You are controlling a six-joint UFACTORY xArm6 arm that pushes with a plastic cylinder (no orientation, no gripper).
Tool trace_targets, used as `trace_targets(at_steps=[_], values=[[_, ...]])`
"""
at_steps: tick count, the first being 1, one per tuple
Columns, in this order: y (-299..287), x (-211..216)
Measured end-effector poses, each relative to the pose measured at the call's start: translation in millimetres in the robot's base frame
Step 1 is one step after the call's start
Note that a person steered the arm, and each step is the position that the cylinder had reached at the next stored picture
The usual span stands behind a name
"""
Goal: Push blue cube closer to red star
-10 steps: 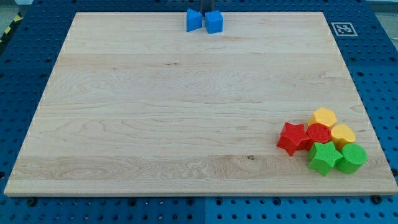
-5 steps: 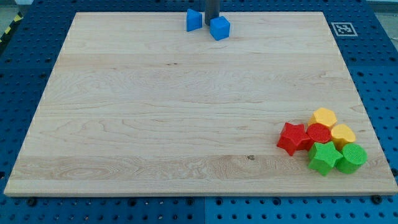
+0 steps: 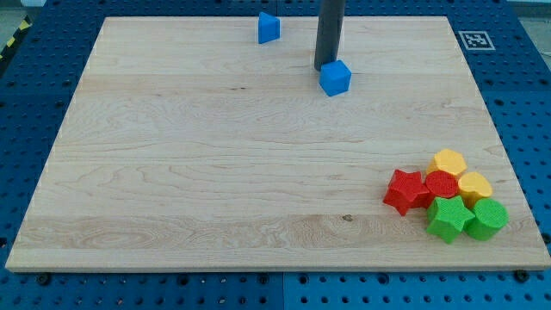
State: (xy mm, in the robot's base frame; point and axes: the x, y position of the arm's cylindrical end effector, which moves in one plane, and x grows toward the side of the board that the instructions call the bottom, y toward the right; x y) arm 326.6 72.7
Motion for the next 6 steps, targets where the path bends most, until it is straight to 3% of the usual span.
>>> trace_targets(at_steps=[2, 6], values=[[9.3, 36.3], [45.5, 48.3]])
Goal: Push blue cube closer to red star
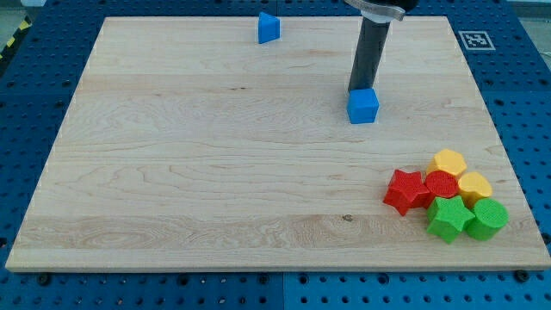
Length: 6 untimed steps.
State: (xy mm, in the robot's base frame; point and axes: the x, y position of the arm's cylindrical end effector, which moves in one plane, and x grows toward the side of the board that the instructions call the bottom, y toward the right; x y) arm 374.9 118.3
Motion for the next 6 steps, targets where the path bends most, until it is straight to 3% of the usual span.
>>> trace_targets(at_steps=[6], values=[[0.0, 94.9]])
